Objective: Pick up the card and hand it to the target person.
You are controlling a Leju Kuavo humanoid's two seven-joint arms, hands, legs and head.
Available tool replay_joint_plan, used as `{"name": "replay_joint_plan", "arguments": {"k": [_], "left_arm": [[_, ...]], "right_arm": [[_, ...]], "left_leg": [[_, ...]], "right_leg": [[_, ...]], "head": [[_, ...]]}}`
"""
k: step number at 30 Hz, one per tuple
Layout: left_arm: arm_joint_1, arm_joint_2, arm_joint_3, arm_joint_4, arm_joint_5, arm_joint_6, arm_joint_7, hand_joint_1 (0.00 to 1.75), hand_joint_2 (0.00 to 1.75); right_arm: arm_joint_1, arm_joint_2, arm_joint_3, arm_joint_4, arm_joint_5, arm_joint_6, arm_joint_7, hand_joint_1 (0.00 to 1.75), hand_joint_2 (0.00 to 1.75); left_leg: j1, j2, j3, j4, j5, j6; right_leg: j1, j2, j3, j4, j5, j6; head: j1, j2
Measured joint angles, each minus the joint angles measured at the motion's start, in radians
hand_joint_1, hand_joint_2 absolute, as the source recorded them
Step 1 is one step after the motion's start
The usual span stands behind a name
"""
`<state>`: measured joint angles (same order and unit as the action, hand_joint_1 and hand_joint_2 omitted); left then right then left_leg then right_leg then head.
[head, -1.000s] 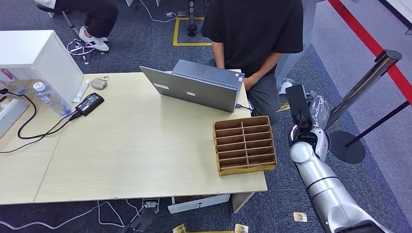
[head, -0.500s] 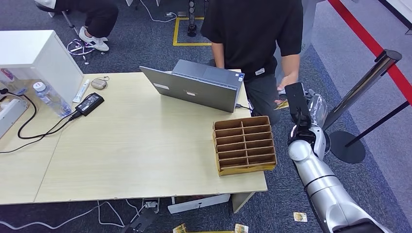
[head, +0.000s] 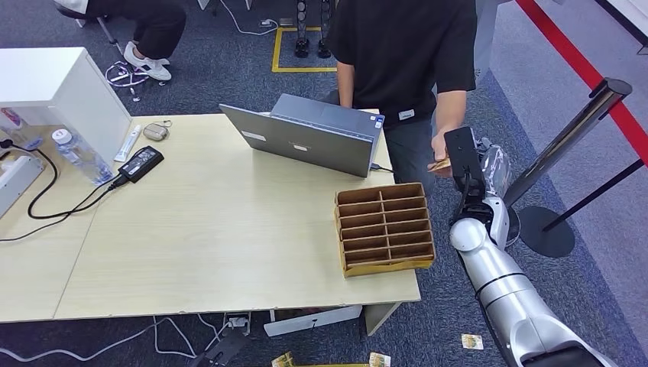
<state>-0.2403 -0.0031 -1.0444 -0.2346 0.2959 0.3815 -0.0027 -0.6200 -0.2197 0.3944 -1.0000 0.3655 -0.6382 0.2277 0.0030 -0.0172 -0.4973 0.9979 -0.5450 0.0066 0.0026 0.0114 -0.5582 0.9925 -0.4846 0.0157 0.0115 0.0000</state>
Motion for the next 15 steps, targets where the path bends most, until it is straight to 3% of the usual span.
{"name": "replay_joint_plan", "arguments": {"k": [1,15], "left_arm": [[0.000,0.000,0.000,0.000,-0.001,0.000,0.000,0.00,0.00],[0.000,0.000,-0.003,0.000,-0.003,-0.001,0.001,0.00,0.00]], "right_arm": [[0.000,0.000,0.000,0.000,0.000,0.000,0.002,0.00,1.75],[0.007,-0.001,0.000,0.001,0.015,-0.030,0.010,0.00,1.75]], "left_leg": [[0.000,0.000,0.000,0.000,0.000,0.000],[0.000,0.000,0.000,0.000,0.000,0.000]], "right_leg": [[0.000,0.000,0.000,0.000,0.000,0.000],[0.000,0.000,0.000,0.000,0.000,0.000]], "head": [[0.000,0.000],[0.000,0.000]]}}
